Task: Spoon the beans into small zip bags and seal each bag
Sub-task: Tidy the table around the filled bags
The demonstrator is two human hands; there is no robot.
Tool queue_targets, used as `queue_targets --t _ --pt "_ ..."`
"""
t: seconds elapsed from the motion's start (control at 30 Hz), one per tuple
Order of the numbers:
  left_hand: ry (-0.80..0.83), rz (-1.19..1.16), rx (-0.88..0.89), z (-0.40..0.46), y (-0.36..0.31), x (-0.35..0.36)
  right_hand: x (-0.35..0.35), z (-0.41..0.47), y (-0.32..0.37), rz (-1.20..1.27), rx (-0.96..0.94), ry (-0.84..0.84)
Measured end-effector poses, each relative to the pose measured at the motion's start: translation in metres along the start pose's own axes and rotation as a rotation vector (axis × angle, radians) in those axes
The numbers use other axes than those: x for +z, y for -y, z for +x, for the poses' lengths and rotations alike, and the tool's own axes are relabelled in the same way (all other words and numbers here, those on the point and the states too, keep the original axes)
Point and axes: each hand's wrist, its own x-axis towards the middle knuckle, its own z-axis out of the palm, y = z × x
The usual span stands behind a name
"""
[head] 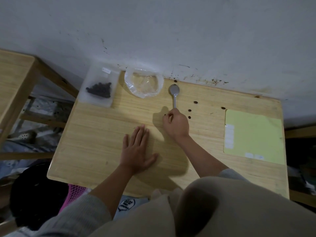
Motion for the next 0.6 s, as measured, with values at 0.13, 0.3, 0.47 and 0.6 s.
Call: queue_targets --t 0.13,0.3,0.47,0.6 --pt "-0.006 0.004 0.004 0.000 0.000 0.000 -0.003 -0.020 -0.003 0.169 -0.015 -0.068" --pt "-0.008 0.011 0.004 0.001 -0.001 0.000 -0.009 -0.040 -0.013 0.197 0.005 0.005" --pt "-0.017 0.011 0.006 0.000 -0.001 0.000 -0.015 -0.052 -0.026 0.179 0.034 0.093" --pt "-0.024 0.001 0.012 0.000 -0.001 0.000 -0.020 -0.055 -0.031 0.240 0.142 0.102"
